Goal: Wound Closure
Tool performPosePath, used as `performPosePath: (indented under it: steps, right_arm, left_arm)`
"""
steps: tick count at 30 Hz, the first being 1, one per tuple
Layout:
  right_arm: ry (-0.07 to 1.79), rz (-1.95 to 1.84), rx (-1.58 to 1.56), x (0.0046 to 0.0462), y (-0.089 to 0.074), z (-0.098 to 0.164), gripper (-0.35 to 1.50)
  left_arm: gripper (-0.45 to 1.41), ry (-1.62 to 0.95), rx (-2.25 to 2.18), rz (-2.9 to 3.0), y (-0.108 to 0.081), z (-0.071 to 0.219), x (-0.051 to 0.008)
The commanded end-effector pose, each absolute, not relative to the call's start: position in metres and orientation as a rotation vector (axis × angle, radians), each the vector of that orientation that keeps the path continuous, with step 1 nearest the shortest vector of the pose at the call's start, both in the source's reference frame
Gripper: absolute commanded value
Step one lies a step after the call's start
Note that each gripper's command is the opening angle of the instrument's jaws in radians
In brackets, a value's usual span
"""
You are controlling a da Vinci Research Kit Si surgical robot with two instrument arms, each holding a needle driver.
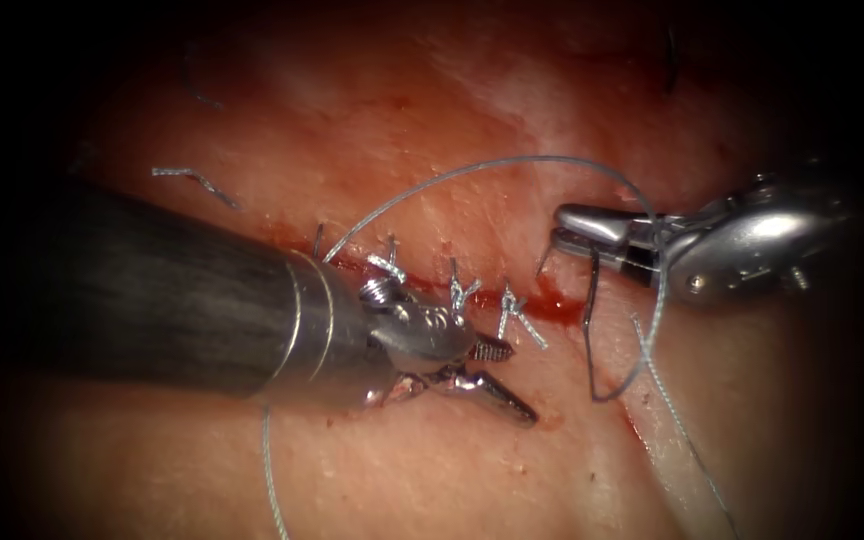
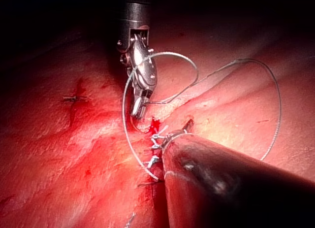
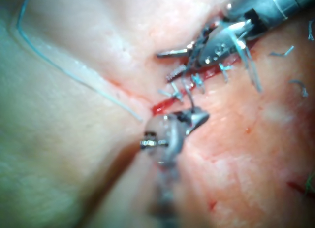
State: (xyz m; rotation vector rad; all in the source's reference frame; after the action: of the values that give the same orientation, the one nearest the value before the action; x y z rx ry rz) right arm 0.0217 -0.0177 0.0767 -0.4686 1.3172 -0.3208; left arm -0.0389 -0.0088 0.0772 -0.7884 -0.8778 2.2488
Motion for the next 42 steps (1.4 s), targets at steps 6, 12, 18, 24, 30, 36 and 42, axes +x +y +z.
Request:
performPosePath:
  steps: [6, 12, 18, 24, 30, 36, 42]
  right_arm:
    - [1.337, -0.304, -0.423, 0.0222, -0.0184, 0.0775, -0.35]
    - [1.366, -0.261, -0.391, 0.0212, -0.0185, 0.0774, -0.35]
    - [1.389, -0.225, -0.369, 0.0209, -0.0182, 0.0777, -0.35]
    - [1.426, -0.178, -0.336, 0.0209, -0.0183, 0.078, -0.35]
    - [1.443, -0.137, -0.298, 0.0211, -0.0178, 0.0783, -0.35]
    - [1.453, -0.09, -0.254, 0.0209, -0.0164, 0.0792, -0.35]
    - [1.462, -0.006, -0.18, 0.0206, -0.0149, 0.0799, -0.35]
  left_arm:
    - [0.32, -0.886, -0.788, 2.241, -0.0081, 0.077, -0.0398]
    - [0.29, -0.883, -0.791, 2.239, -0.0078, 0.0762, -0.0412]
    - [0.27, -0.886, -0.792, 2.246, -0.0077, 0.0771, -0.0419]
    - [0.27, -0.897, -0.791, 2.259, -0.0081, 0.0788, -0.0417]
    - [0.27, -0.908, -0.794, 2.282, -0.0089, 0.0805, -0.0419]
    - [0.27, -0.922, -0.78, 2.282, -0.0103, 0.0816, -0.0409]
    - [0.27, -0.926, -0.774, 2.284, -0.0112, 0.0825, -0.0396]
